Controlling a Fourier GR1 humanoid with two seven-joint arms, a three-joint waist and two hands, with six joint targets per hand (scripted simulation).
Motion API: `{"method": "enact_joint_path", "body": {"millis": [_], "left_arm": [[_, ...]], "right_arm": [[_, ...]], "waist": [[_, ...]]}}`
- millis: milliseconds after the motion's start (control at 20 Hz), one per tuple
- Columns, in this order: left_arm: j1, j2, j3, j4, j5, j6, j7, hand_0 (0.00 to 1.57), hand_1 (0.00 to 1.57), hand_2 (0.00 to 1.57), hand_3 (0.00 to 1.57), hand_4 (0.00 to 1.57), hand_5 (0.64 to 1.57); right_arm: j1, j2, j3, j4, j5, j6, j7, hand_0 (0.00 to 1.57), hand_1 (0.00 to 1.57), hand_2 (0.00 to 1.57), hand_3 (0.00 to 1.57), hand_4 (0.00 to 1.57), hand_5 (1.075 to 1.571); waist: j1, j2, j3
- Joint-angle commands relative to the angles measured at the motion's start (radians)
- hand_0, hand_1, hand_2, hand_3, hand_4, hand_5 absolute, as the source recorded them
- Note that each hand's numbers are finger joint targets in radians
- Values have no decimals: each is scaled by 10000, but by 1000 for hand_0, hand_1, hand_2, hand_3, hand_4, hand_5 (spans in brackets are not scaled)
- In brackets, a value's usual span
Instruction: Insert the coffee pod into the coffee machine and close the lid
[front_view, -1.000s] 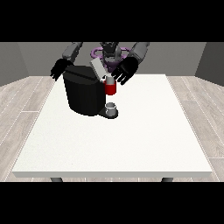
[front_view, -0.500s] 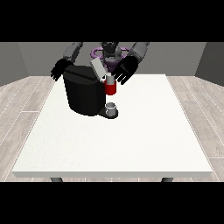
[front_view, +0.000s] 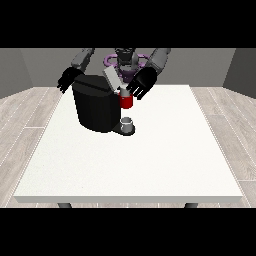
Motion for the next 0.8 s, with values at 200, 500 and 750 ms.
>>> {"method": "enact_joint_path", "body": {"millis": [200, 500, 750], "left_arm": [[-339, 118, -145, -17, -254, -220, 125, 1085, 1085, 1132, 956, 403, 1571], [58, -480, -368, -352, -464, 372, 130, 1073, 1073, 1125, 967, 364, 1571], [-64, 412, -584, -37, -713, -594, -575, 567, 567, 810, 640, 235, 1571]], "right_arm": [[-224, 50, -24, 251, 25, -121, -64, 0, 0, 0, 0, 438, 1571], [-81, -152, -526, 931, -272, 110, -860, 0, 0, 0, 0, 415, 1571], [60, 90, -138, 434, -42, -106, -572, 0, 0, 0, 0, 411, 1571]], "waist": [[223, 29, -13], [529, 82, -10], [280, 54, -13]]}}
